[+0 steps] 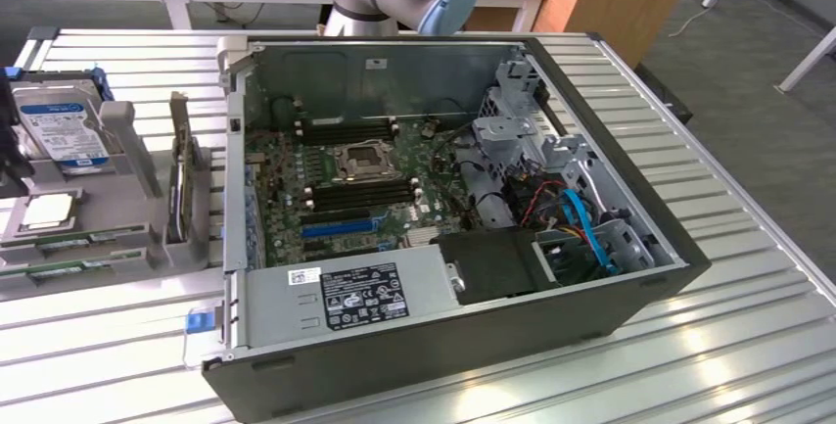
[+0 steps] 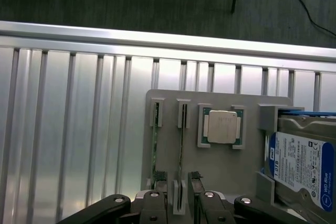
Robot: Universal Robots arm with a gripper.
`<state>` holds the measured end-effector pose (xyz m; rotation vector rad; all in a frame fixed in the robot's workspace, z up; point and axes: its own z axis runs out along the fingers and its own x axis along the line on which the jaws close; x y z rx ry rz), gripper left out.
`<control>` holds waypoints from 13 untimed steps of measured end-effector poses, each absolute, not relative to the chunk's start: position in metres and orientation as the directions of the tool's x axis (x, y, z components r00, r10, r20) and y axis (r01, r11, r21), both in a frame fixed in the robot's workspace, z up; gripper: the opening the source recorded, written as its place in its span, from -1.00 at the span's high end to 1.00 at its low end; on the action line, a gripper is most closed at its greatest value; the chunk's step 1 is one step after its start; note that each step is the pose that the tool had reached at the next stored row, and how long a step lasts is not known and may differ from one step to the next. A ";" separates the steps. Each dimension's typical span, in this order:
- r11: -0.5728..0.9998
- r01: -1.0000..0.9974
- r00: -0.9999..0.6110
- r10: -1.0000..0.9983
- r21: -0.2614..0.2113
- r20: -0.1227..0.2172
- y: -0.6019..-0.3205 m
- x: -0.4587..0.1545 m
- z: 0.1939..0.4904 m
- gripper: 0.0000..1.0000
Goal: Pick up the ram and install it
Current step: 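Pick up the ram and move it above insertion slot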
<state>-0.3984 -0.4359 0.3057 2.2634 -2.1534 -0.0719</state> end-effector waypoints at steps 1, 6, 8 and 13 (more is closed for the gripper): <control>-0.050 -0.998 0.049 -0.999 0.044 -0.022 -0.436 -0.398 0.305 0.41; -0.050 -0.998 0.049 -0.999 0.044 -0.022 -0.436 -0.398 0.301 0.41; -0.050 -0.998 0.049 -0.999 0.044 -0.022 -0.436 -0.398 0.299 0.41; -0.050 -0.998 0.049 -0.999 0.044 -0.022 -0.436 -0.398 0.295 0.41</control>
